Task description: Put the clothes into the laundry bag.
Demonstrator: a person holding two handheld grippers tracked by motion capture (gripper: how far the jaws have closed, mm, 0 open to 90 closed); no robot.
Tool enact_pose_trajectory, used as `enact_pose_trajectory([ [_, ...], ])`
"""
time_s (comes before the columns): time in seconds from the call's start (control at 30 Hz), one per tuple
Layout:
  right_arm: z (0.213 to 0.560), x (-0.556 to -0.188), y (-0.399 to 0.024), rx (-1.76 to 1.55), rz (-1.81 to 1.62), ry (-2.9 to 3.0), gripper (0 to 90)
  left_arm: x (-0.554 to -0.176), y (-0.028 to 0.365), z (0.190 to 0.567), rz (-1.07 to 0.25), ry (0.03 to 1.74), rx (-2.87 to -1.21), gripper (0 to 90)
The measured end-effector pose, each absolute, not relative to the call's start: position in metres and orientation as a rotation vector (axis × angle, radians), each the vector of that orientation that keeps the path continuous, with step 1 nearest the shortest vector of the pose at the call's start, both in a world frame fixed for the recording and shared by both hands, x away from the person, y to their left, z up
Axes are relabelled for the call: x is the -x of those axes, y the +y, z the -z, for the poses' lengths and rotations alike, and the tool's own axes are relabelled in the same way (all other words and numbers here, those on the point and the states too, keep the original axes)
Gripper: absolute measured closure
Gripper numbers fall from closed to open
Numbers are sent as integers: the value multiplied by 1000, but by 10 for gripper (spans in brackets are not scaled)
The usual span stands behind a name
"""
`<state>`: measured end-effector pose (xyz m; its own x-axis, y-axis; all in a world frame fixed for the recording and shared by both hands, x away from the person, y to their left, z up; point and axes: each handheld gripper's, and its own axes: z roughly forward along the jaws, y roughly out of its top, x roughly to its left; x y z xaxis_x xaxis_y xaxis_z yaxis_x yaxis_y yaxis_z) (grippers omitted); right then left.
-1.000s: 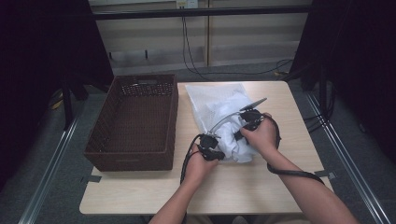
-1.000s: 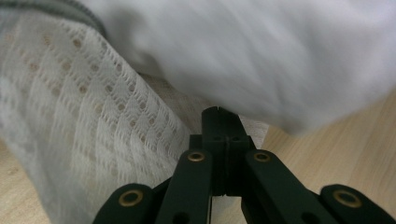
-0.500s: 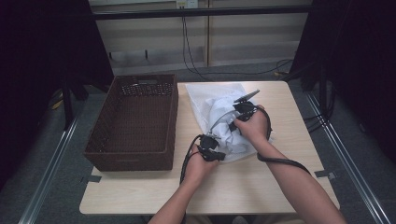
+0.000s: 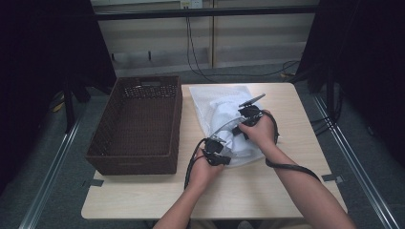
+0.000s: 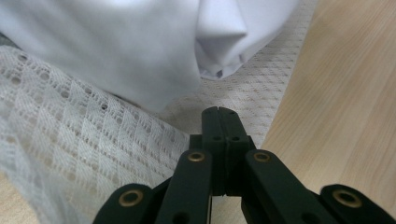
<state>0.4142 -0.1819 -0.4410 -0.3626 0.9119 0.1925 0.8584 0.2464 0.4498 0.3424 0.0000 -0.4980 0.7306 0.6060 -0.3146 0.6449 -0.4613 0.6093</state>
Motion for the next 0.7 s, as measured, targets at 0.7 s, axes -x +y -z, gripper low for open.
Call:
enact_pose_trajectory([
  [0.7,400,-370,-212,-1472,-820,2473,619,-344,0,496,80,944,-2217,900],
])
